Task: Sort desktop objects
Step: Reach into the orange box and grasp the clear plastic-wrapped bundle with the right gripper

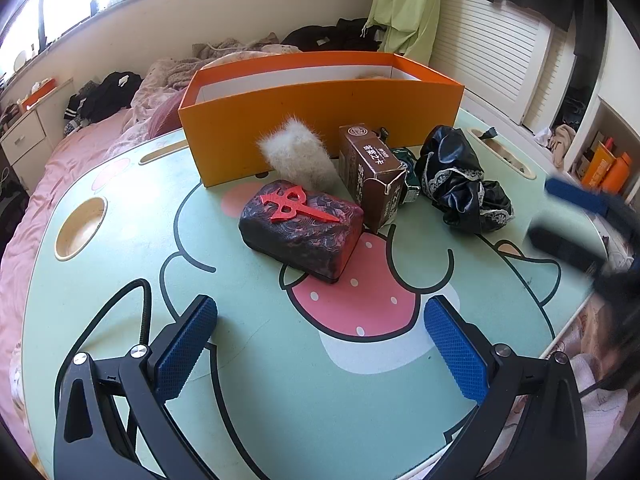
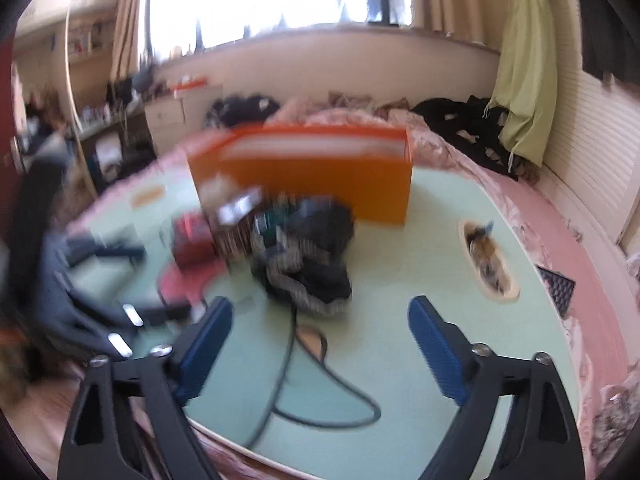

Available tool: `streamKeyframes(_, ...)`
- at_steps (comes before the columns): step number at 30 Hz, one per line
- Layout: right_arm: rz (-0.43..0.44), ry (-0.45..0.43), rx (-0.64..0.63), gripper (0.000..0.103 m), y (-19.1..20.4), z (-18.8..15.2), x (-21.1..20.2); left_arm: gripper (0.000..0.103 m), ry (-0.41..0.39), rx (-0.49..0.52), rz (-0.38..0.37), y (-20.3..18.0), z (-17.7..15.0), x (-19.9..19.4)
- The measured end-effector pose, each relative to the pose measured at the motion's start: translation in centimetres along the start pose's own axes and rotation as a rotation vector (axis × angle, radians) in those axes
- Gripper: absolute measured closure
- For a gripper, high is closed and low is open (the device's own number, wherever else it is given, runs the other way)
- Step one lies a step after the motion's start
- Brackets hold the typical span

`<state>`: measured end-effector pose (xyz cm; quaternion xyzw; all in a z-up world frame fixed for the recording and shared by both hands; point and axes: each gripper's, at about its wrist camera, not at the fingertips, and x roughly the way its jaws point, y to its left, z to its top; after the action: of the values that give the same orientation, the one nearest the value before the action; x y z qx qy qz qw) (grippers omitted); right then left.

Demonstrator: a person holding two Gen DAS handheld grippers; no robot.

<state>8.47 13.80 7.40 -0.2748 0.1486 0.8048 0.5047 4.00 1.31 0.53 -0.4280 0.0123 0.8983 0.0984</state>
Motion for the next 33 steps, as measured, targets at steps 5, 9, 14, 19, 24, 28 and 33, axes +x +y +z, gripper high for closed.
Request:
streamKeyframes(5,0.182,0.112,0.071,0.033,-0.2,9.0,3.0,0.000,-0.002,-0.001,-0.001,0.0,-0.1,0.0)
streamKeyframes(9,0.334,0.308,0.152,0.040,0.3,14.6,9.4,0.000,-0.002,0.000,0.000,0.1,-0.1,0.0)
streamKeyframes(14,0.359,0.593,0.224,0.057,2.4,16.4,19.2,0.000,-0.002,0.000,0.000,0.0,-0.1,0.0)
streamKeyframes(19,0.283,0.690,0.183,0.057,4.4,15.3,23.4,0.000,-0.004,0.000,-0.001,0.0,-0.2,-0.1)
streamKeyframes(24,0.214,0.725,0.159,0.061,4.6,14.4,25.3,0.000,-0.003,-0.004,-0.005,0.2,-0.1,0.0)
streamKeyframes(28,0.237,0.700,0.216,0.076,2.7,14.2,25.3,0.000,-0.003,-0.001,-0.004,0.1,0.2,0.1)
streamKeyframes(33,0.234,0.560,0.244,0.077,-0.4,15.0,22.0,0.000,-0.003,-0.001,-0.005,0.1,0.1,0.1)
